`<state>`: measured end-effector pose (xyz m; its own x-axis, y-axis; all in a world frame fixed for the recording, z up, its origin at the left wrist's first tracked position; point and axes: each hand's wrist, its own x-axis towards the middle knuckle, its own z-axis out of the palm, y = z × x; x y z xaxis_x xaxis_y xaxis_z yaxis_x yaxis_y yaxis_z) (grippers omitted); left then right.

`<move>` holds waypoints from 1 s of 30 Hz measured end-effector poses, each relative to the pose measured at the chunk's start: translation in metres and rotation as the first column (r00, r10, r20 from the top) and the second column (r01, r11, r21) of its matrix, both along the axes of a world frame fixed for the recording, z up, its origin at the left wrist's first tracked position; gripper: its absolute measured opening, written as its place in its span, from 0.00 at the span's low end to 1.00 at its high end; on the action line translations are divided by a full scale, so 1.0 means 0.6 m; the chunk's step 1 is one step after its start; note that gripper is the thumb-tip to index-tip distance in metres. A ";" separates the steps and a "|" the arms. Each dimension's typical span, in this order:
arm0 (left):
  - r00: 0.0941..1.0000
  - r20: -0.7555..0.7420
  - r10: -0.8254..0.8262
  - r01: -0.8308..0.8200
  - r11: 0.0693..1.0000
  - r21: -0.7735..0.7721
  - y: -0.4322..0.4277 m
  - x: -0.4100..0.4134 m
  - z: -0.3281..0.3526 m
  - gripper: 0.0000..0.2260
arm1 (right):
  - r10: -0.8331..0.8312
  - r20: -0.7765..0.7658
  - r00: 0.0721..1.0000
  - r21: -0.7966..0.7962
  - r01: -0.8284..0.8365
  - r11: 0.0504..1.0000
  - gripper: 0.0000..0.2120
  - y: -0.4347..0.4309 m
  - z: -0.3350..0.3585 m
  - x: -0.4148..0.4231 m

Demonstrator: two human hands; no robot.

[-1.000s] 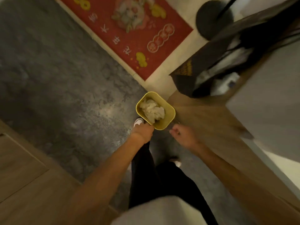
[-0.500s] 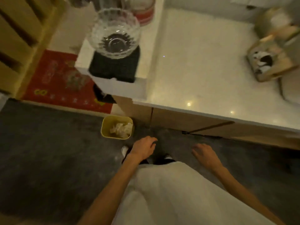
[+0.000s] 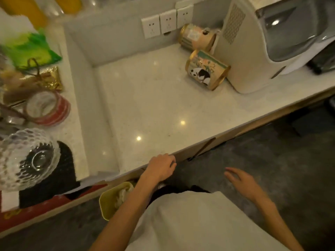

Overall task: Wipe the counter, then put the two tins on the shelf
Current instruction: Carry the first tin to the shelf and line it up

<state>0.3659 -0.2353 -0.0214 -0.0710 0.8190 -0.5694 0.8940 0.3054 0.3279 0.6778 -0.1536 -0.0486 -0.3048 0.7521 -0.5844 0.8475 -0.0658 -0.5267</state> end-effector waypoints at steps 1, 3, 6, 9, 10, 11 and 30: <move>1.000 -0.009 0.003 -0.002 1.000 0.020 0.018 -0.005 0.004 0.13 | -0.010 -0.039 0.999 0.019 0.010 1.000 0.17 0.007 0.010 -0.010; 1.000 0.000 0.021 -0.021 0.998 0.051 0.052 -0.016 0.012 0.14 | -0.008 -0.112 0.994 0.056 0.014 0.998 0.17 0.034 0.030 -0.034; 0.994 0.062 0.091 -0.093 0.995 0.026 0.105 -0.027 0.024 0.16 | 0.012 -0.185 0.983 0.122 0.011 0.992 0.14 0.104 0.061 -0.072; 0.982 0.100 0.161 -0.161 0.987 -0.011 0.168 -0.036 0.026 0.18 | 0.010 -0.249 0.968 0.165 0.033 0.986 0.13 0.207 0.092 -0.108; 0.976 0.109 0.186 -0.185 0.983 -0.016 0.191 -0.038 0.024 0.18 | 0.015 -0.270 0.963 0.196 0.040 0.980 0.13 0.245 0.102 -0.120; 0.965 0.127 0.229 -0.229 0.973 -0.018 0.217 -0.039 0.022 0.18 | 0.034 -0.283 0.958 0.241 0.037 0.970 0.14 0.287 0.113 -0.133; -0.076 0.705 0.706 -0.760 0.416 -0.499 0.580 0.032 -0.015 0.23 | 0.323 -0.260 0.910 0.037 -0.324 0.945 0.48 0.733 0.055 -0.381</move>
<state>0.3848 0.1127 -0.0303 -0.2500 0.6174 -0.7459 -0.5116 0.5698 0.6431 0.4492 0.2861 -0.0155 -0.6720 0.5830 -0.4567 0.6570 0.1846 -0.7310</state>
